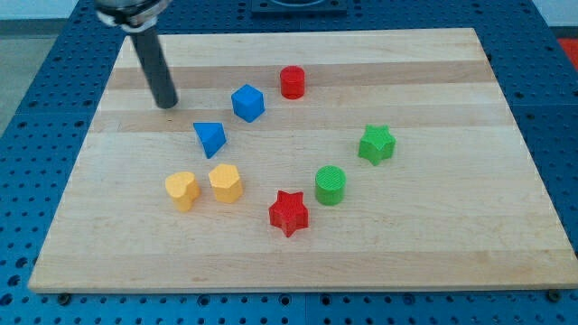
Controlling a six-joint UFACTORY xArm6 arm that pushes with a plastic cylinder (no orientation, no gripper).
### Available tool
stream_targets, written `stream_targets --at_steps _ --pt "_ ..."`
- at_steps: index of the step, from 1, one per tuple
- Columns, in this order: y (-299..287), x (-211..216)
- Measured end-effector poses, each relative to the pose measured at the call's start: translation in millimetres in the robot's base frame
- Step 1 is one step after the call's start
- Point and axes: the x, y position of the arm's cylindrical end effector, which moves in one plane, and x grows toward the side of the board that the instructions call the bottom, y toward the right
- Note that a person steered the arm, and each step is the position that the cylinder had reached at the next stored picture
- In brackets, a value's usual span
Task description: Push yellow heart towards top left
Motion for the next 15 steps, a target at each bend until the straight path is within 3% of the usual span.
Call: stream_targets --at_steps 1,3,4,6,11,15 --pt "-29.5 31.4" --pt "-28.9 211.4" --pt "-11.2 261.2" --pt "68.5 244.9" --pt "73.1 196.9" --pt "29.9 113.9"
